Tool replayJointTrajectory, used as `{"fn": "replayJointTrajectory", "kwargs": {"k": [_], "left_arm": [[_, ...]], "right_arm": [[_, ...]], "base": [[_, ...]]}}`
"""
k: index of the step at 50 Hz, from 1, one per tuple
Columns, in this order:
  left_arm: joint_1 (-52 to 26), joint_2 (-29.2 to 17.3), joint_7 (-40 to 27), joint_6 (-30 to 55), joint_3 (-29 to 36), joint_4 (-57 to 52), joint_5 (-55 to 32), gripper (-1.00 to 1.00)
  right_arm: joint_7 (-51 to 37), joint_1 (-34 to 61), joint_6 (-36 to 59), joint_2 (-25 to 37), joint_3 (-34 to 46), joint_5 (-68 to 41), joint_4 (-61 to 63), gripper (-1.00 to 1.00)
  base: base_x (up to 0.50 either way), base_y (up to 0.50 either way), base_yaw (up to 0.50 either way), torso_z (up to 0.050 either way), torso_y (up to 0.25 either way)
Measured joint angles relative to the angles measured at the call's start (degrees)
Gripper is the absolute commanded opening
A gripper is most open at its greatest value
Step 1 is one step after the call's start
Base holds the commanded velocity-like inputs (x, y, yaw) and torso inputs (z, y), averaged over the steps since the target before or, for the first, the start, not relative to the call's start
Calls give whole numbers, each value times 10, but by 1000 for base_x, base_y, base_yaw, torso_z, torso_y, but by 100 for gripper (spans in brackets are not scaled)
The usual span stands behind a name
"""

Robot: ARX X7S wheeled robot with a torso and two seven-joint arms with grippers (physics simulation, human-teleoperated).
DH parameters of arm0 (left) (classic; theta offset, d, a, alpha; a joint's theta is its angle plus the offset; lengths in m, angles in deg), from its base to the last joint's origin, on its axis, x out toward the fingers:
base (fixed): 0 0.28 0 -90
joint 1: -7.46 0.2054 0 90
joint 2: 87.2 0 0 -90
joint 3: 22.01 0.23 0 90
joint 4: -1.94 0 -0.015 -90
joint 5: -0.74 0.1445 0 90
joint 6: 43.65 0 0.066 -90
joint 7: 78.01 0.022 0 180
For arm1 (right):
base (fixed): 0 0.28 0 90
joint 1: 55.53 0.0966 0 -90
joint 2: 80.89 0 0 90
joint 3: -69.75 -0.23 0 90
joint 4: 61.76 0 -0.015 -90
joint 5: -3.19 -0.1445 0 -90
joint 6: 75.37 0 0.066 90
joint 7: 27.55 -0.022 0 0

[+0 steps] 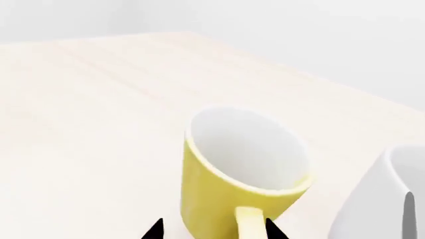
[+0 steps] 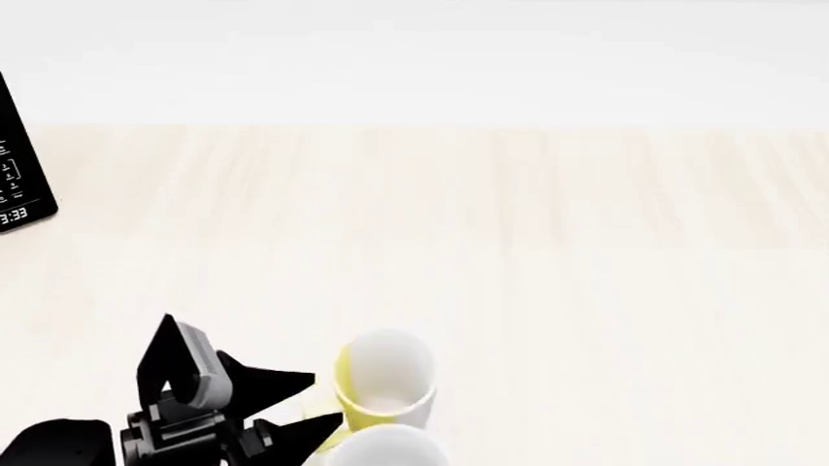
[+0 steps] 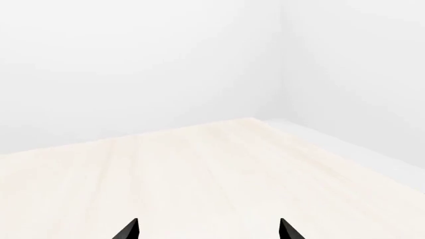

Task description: Put the yellow and white mug to the front of the white mug.

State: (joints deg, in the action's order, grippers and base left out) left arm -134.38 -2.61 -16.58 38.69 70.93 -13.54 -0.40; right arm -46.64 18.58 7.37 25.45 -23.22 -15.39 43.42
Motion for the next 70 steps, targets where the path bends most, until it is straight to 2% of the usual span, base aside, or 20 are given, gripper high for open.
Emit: {"fn": "replayJointTrajectory", "kwargs": {"k": [30,61,64,70], "left_arm": [[-2,0,21,13,-24,4,-1,100],[-30,-5,144,46,-146,4,-37,100],[-24,-2,156,59,-157,-21,-45,100],[20,8,164,122,-172,-155,-64,100]], "right_arm": [[-4,0,-3,5,4,-4,-1,100],[-8,0,-5,9,9,-7,-1,100],[-9,0,-5,9,9,-7,0,100],[-11,-3,-6,11,9,-8,5,100]], "base": [[0,0,0,0,0],[0,0,0,0,0],[0,0,0,0,0],[0,0,0,0,0]]}}
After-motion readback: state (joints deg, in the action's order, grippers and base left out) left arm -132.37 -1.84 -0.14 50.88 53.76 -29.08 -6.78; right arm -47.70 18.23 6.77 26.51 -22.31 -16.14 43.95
